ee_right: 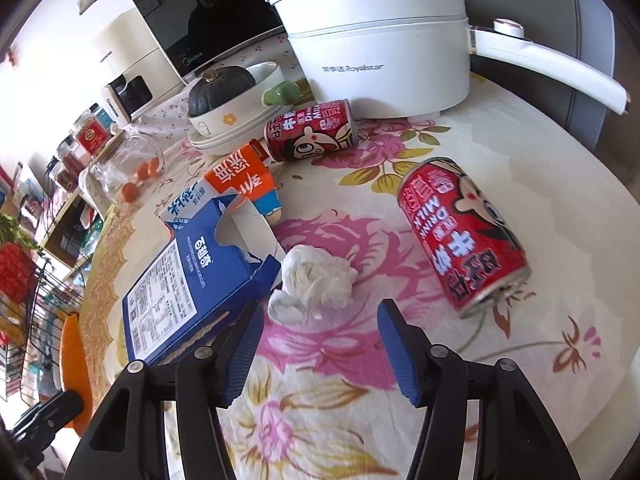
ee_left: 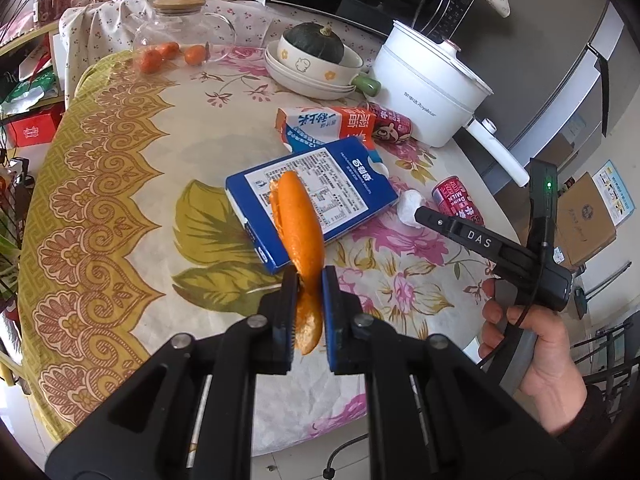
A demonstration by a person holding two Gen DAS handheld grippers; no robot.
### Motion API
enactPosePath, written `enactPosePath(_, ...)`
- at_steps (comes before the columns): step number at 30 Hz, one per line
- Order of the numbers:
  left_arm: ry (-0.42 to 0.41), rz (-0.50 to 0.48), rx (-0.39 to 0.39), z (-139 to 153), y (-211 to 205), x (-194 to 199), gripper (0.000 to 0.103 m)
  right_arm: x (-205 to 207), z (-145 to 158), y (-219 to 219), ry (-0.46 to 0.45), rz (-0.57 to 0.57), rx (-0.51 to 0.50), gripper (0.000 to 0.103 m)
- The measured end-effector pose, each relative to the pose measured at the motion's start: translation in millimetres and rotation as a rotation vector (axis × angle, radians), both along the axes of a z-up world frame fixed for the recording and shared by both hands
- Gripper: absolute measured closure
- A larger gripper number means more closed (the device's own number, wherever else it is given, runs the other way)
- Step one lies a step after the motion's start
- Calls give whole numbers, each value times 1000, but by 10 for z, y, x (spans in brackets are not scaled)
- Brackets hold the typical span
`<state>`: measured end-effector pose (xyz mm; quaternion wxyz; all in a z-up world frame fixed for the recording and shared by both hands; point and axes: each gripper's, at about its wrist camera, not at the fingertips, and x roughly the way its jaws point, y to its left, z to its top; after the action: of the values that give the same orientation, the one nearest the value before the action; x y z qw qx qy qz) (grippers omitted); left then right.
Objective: Collect trash
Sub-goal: 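Lift the orange peel with the left tool while the right tool grasps the white tissue, then carry peel and tissue over the bin and open both tools to drop them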
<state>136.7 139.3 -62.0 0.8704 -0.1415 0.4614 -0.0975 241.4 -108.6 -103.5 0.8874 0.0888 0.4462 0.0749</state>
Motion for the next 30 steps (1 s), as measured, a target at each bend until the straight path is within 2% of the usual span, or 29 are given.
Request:
enactPosePath(2,1,0,0,-7,5,7,90,38,-41,21,0,12,-10,59)
enactPosePath(3,1,0,0,-8,6,11,90,56,-68,31,5,21,-12,75)
enactPosePath(4,2,0,1,-9,3,12,90,71,-91,40,12,29,-17,84)
enactPosePath(8,4,-1,-2,-22,-16,18,90,47,-68,50,-5,35,-19,88)
enactPosePath(17,-7,-27,-6,-9,-153,-9,90,-163,207,-18,-42,67,-37,88)
enactPosePath(30,-30,-99,-1,51,-567,-36,90,-579,576,-538,-54,55,-81,88)
